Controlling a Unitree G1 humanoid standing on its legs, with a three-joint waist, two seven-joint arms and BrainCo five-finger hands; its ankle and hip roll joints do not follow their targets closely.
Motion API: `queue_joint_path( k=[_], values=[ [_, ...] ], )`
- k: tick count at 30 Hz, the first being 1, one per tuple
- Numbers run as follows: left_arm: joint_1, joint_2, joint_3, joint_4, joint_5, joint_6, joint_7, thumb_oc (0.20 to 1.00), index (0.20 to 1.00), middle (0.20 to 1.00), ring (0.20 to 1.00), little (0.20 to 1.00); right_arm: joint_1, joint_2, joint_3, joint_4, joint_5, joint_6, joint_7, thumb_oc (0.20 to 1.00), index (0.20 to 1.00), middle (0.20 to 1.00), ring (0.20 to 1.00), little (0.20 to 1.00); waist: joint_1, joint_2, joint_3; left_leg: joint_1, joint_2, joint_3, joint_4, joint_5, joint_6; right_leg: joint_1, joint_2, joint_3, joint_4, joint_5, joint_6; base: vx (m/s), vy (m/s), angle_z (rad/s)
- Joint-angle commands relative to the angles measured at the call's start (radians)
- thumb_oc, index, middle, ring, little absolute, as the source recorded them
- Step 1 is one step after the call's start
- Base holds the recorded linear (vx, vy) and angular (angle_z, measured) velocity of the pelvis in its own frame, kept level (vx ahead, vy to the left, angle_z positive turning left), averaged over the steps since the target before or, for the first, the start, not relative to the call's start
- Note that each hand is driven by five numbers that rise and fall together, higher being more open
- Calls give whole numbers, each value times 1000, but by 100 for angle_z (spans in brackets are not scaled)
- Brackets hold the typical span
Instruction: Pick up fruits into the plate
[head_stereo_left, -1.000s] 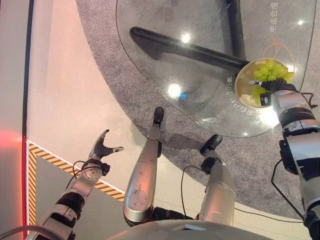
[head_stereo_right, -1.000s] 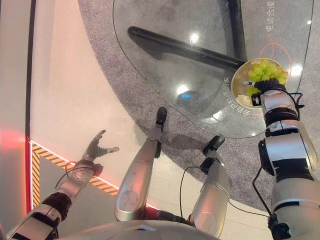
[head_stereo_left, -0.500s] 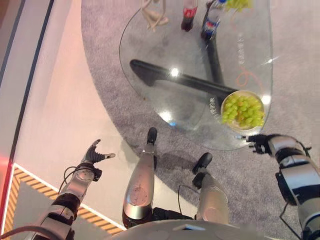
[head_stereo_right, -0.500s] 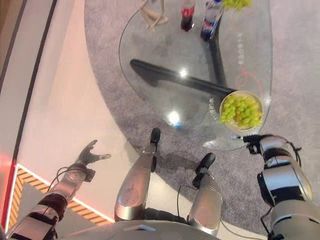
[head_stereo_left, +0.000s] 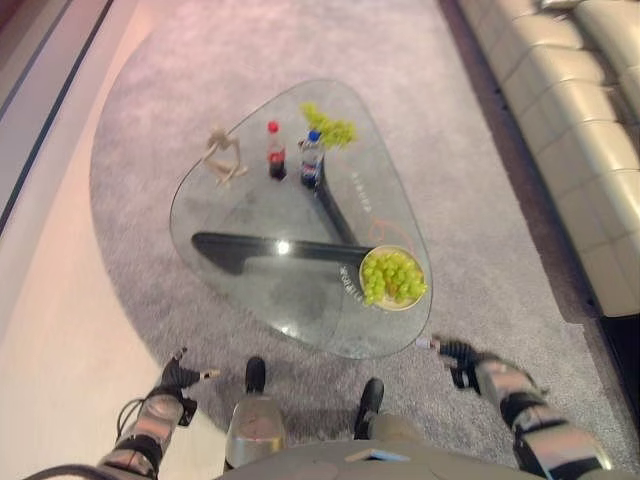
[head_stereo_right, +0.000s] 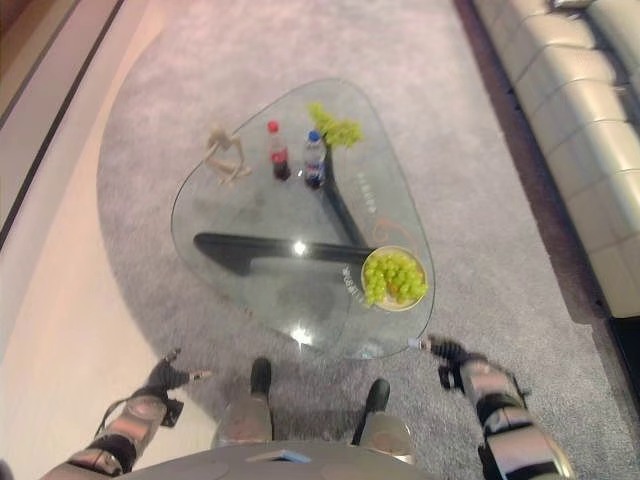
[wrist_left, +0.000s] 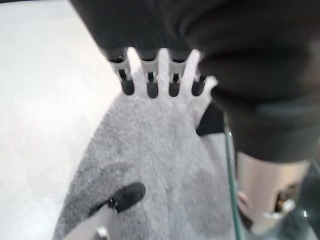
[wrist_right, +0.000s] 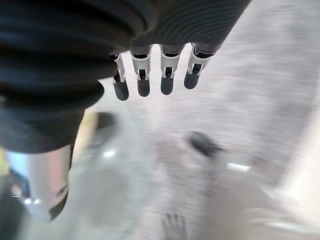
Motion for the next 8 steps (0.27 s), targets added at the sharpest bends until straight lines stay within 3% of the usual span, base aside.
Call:
queue_joint_path(
  k=[1,8],
  values=[
    [-40,-14,-5,78,41,-15,-48,1000,1000,1000,1000,1000,4,-11,-9,37,-38,-29,-11,1000,1000,1000,1000,1000,-13,24,-20,-5,5,51,58,-104,27,-29,-6,-4,76,-42,21,68,3,-11],
    [-36,-45,-6,140,85,59,-89,1000,1000,1000,1000,1000,55,27,-50,149,-69,17,-18,1000,1000,1000,1000,1000,-51,43,-82,61,9,61,58,-132,26,26,2,36,60,-57,22,59,11,-23]
  ],
)
